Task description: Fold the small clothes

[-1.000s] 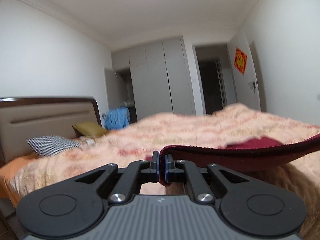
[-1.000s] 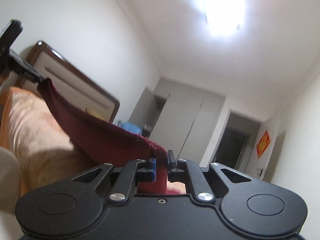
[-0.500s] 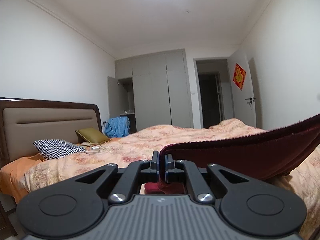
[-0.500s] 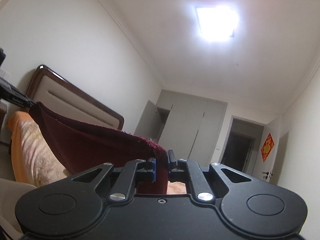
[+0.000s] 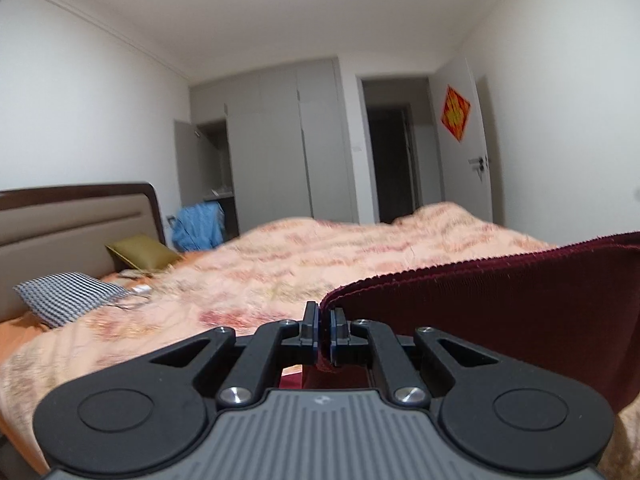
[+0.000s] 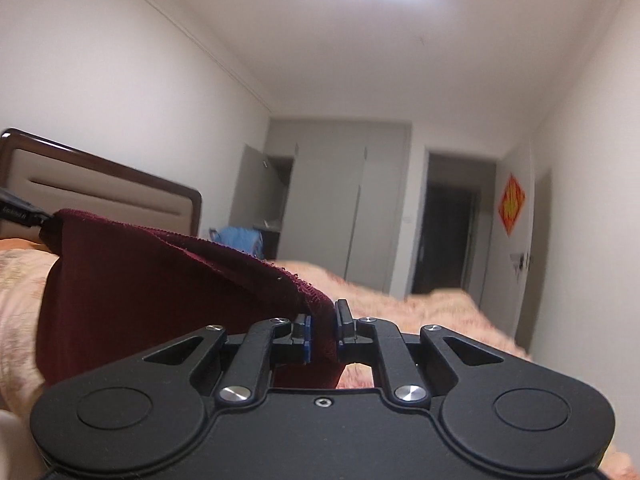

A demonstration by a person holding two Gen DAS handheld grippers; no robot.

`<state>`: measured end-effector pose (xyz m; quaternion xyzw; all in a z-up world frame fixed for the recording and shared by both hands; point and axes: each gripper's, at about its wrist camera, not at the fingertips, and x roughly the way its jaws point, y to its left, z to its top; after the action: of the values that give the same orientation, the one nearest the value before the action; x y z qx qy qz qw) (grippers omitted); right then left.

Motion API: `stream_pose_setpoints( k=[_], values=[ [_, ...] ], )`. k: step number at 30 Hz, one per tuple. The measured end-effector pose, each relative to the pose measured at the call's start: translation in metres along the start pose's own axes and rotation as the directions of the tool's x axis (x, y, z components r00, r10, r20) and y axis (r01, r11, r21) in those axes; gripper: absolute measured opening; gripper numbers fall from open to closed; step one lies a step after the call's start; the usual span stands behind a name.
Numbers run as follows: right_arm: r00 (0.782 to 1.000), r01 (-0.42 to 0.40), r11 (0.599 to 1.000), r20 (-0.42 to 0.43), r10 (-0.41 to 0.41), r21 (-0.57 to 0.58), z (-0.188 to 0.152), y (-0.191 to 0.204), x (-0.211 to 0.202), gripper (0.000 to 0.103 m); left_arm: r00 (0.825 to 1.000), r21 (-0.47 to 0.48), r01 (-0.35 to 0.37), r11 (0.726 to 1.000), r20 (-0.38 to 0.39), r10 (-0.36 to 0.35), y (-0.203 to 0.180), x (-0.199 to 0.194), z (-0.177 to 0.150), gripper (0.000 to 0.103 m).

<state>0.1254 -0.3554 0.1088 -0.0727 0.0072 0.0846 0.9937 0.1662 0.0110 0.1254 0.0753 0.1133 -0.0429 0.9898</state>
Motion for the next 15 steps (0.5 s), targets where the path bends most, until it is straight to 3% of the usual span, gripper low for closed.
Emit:
stream_pose_setpoints(
  k=[7, 11, 15],
  values=[
    [0.984, 0.052, 0.998, -0.173, -0.045, 0.038, -0.034, -0.008, 0.128, 0.013, 0.988, 0.019, 0.026, 0.999, -0.153, -0.023, -0.006, 0.132, -0.003, 0.006],
    [0.959, 0.058, 0.996, -0.28, -0.036, 0.07, -0.064, -0.01, 0.185, 0.014, 0.968, 0.007, 0.041, 0.999, -0.249, -0.038, -0.008, 0.192, -0.027, 0.006],
    [0.944, 0.047, 0.997, -0.33, -0.024, 0.06, -0.089, -0.001, 0.21, 0.014, 0.94, -0.026, 0.039, 0.999, -0.337, -0.046, -0.004, 0.237, -0.056, 0.006]
  ],
)
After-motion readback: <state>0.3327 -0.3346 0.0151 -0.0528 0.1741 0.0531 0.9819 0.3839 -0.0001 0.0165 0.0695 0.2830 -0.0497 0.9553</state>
